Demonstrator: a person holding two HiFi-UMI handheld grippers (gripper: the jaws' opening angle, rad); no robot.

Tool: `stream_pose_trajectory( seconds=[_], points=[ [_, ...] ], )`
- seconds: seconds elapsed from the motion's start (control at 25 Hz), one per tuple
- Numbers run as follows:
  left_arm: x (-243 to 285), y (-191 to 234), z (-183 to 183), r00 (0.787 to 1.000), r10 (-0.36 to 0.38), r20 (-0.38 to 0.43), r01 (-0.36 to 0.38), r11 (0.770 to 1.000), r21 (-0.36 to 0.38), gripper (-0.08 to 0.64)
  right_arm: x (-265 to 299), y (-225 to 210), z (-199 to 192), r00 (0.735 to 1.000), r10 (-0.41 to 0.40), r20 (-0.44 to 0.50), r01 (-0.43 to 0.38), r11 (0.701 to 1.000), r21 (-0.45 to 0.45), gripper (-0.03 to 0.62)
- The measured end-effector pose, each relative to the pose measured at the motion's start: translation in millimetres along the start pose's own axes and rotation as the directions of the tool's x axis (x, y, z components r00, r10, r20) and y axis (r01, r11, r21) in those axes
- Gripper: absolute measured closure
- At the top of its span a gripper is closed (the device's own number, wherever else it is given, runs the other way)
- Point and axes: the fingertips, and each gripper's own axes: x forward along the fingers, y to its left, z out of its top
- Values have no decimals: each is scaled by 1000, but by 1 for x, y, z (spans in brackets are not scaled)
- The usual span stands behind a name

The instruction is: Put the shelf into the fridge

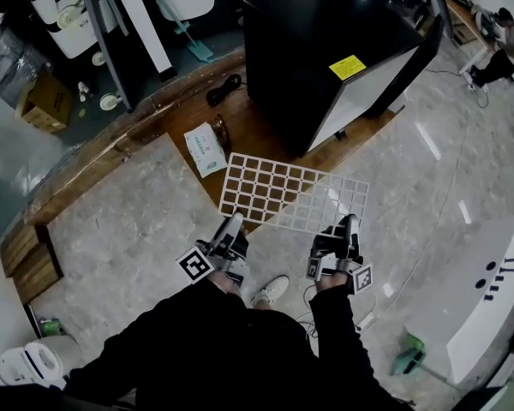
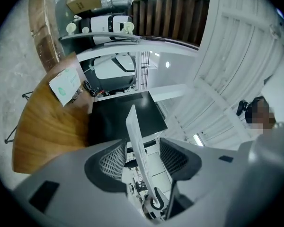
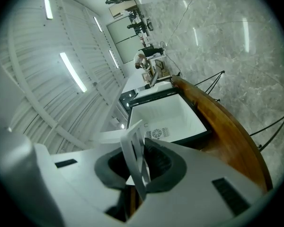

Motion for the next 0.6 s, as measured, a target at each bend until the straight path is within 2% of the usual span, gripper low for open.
stream_pose_trajectory(
  seconds=[0.28, 0.4, 0.48, 0.6],
  points=[
    [20, -12, 22, 998, -21, 57, 24, 999, -48, 357, -8, 20, -11, 1000, -1, -31, 0, 1000, -18, 553],
    [24, -11, 25, 998, -27, 64, 31, 997, -65, 417, -8, 23, -12, 999, 7, -32, -8, 1000, -25, 554],
    [23, -9, 27, 998, -19, 67, 24, 997, -75, 518, -9, 26, -13, 1000, 15, -26, -15, 1000, -25, 554],
    [23, -9, 28, 998, -19, 66, 25, 995, -96, 523, -11, 28, -14, 1000, 20, -11, -20, 999, -28, 554]
  ],
)
